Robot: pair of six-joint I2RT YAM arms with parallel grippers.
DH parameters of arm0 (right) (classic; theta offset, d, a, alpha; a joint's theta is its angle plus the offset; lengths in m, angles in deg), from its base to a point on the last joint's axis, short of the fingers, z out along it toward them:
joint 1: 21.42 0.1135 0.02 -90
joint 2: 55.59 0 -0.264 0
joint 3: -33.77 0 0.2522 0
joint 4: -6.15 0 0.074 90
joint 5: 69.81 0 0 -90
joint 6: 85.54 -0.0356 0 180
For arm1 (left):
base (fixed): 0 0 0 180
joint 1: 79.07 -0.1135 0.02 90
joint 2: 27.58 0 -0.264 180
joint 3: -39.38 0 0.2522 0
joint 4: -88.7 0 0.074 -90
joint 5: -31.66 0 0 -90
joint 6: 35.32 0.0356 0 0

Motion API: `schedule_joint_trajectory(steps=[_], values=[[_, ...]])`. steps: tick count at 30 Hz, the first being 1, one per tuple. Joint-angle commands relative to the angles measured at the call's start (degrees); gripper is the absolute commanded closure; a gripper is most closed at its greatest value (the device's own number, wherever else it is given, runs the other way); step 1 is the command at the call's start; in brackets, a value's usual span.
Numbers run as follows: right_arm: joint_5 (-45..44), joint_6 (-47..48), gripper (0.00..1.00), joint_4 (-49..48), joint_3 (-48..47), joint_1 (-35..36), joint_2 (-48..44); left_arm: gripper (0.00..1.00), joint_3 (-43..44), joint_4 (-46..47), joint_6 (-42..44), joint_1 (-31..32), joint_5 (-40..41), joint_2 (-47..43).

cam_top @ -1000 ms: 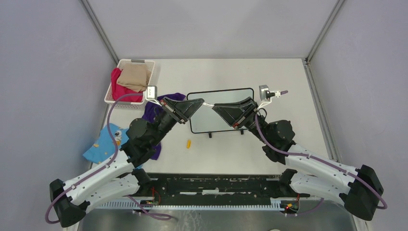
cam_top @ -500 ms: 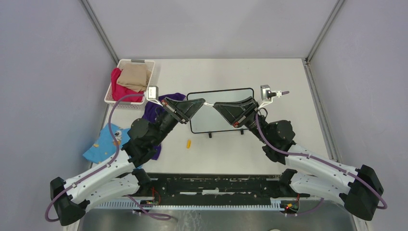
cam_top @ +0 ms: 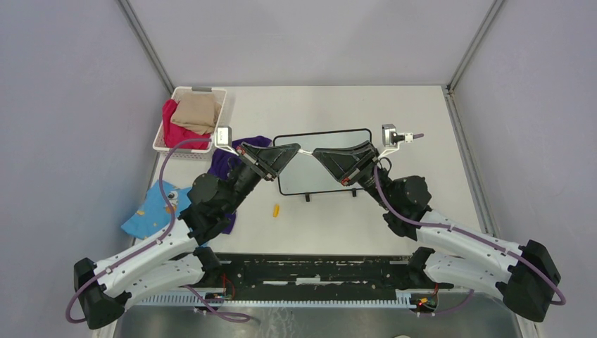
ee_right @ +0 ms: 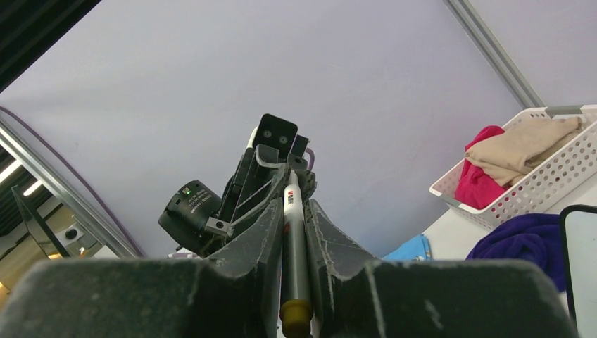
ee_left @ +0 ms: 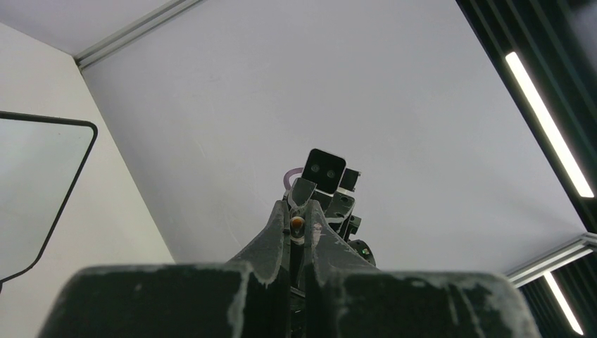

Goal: Write a sentence on the whiteboard

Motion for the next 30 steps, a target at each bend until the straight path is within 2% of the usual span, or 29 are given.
schedule_joint_trajectory(steps=[1,5,12,13,15,16,18,21,27,30], values=[[2.7,-0.41,0.77,-4.14,-1.29,0.14,0.13,0.98,1.08,0.95,0.15,0.33,1.09,1.0],[2.16,0.19,0.8,-3.13,-1.2,0.11,-0.43,0.98,1.31,0.95,-0.02,0.41,0.46,1.67],[1.34,0.89,0.98,-3.04,-0.39,0.18,-1.65,0.97,1.53,0.87,0.88,0.5,-0.6,1.81],[1.12,1.44,1.0,-2.49,-0.29,0.14,-2.17,0.91,1.8,0.37,1.57,0.5,-1.4,1.91],[0.59,3.97,1.0,0.55,-0.57,0.12,-3.8,0.71,3.65,-3.0,3.96,0.5,-2.92,1.7],[-0.04,5.82,1.0,3.07,-0.99,0.14,-5.22,0.58,4.45,-6.0,5.41,0.51,-2.96,1.27],[-2.28,12.18,1.0,11.26,-2.44,0.13,-8.62,0.39,7.26,-13.17,8.83,0.5,-1.62,-0.41],[-7.96,22.16,1.0,27.57,-6.4,0.17,-14.39,0.26,10.72,-25.21,15.41,0.5,3.21,-4.3],[-20.49,40.02,1.0,58.6,-16.45,0.14,-18.69,0.24,15.87,-46.39,33.86,0.42,10.73,-12.07],[-24.33,44.89,1.0,68.68,-21.64,0.17,-16.7,0.24,16.03,-52.53,39.91,0.46,14.34,-15.78]])
